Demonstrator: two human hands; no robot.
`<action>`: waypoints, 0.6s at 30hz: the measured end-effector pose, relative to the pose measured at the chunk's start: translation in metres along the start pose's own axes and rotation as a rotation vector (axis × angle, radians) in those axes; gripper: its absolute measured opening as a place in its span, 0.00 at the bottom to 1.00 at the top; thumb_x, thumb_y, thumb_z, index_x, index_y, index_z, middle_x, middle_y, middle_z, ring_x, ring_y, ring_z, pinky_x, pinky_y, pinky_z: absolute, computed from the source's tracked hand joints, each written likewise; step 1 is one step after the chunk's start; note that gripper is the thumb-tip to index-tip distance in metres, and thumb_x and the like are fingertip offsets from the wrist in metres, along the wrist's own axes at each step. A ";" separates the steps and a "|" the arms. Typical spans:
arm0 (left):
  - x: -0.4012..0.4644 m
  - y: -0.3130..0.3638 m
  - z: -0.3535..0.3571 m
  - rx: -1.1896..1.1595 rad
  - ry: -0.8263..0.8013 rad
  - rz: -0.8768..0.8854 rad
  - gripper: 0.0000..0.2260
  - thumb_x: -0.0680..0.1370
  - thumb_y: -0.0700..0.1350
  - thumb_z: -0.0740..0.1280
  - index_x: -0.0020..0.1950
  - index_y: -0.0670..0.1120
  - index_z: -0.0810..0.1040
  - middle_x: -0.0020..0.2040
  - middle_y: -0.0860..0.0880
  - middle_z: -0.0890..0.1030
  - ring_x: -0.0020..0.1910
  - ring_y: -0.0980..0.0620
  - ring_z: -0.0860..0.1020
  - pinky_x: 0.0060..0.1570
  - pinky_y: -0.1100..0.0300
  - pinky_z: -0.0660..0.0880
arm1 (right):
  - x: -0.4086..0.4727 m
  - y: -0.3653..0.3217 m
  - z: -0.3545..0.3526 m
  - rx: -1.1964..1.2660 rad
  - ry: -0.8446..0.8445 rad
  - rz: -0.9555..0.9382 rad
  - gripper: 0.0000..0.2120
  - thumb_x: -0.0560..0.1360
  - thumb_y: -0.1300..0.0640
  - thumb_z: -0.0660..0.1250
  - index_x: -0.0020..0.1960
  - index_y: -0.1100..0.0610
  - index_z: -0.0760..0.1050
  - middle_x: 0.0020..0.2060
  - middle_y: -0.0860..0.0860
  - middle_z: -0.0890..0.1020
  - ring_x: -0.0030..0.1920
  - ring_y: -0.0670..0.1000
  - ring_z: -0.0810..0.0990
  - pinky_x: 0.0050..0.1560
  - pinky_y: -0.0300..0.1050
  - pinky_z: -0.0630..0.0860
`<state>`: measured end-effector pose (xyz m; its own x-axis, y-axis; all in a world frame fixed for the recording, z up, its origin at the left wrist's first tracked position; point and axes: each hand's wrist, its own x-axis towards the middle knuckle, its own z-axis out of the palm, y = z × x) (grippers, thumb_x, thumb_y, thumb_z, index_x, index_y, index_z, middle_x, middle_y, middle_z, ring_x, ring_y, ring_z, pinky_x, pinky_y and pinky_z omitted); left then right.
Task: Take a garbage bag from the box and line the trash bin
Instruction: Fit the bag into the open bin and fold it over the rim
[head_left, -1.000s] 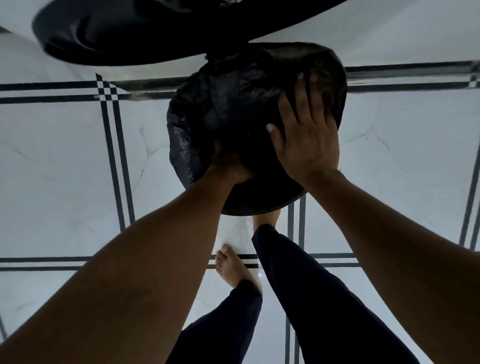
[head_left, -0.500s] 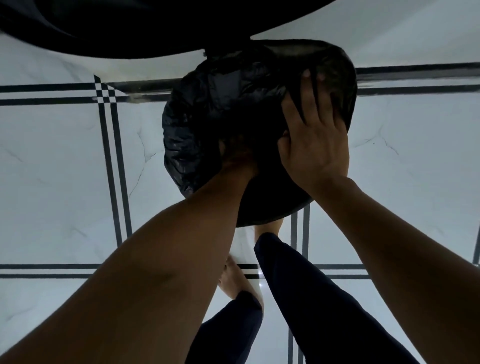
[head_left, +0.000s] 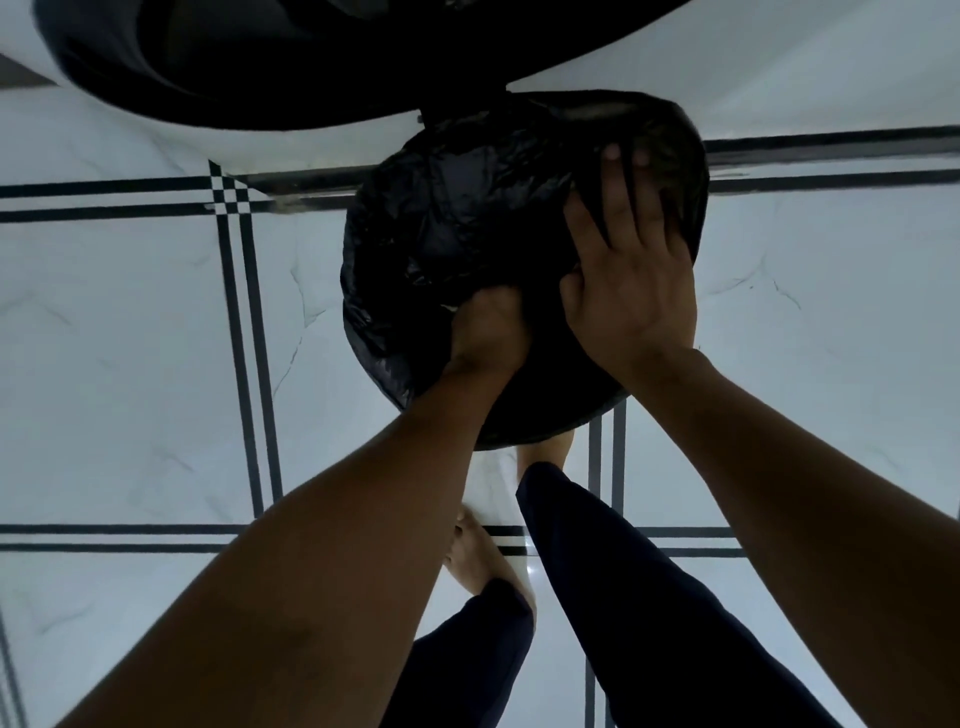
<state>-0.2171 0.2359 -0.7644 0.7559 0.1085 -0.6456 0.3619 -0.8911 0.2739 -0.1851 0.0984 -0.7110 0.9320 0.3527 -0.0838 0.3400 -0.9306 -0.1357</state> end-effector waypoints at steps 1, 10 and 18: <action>0.001 0.001 0.005 0.082 0.049 0.027 0.13 0.81 0.44 0.63 0.62 0.41 0.81 0.60 0.38 0.82 0.61 0.36 0.80 0.60 0.46 0.77 | 0.000 0.000 0.000 0.001 0.000 0.000 0.31 0.77 0.52 0.58 0.79 0.55 0.63 0.81 0.60 0.56 0.81 0.63 0.54 0.75 0.59 0.63; 0.030 -0.015 0.030 0.203 -0.361 -0.179 0.48 0.78 0.68 0.63 0.82 0.50 0.34 0.84 0.44 0.51 0.81 0.38 0.48 0.72 0.23 0.44 | 0.000 0.002 0.009 -0.008 0.048 0.006 0.26 0.85 0.46 0.53 0.80 0.54 0.62 0.81 0.59 0.58 0.81 0.62 0.55 0.73 0.57 0.64; 0.034 -0.012 0.011 -0.044 0.006 -0.065 0.21 0.81 0.54 0.62 0.70 0.45 0.76 0.70 0.39 0.76 0.70 0.38 0.71 0.72 0.44 0.59 | 0.000 0.000 0.007 -0.014 0.013 0.013 0.27 0.85 0.45 0.52 0.81 0.54 0.60 0.82 0.59 0.56 0.81 0.62 0.54 0.72 0.57 0.64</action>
<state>-0.2014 0.2452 -0.7972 0.7332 0.1687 -0.6588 0.4341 -0.8618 0.2625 -0.1862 0.0996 -0.7180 0.9378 0.3395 -0.0724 0.3297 -0.9364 -0.1206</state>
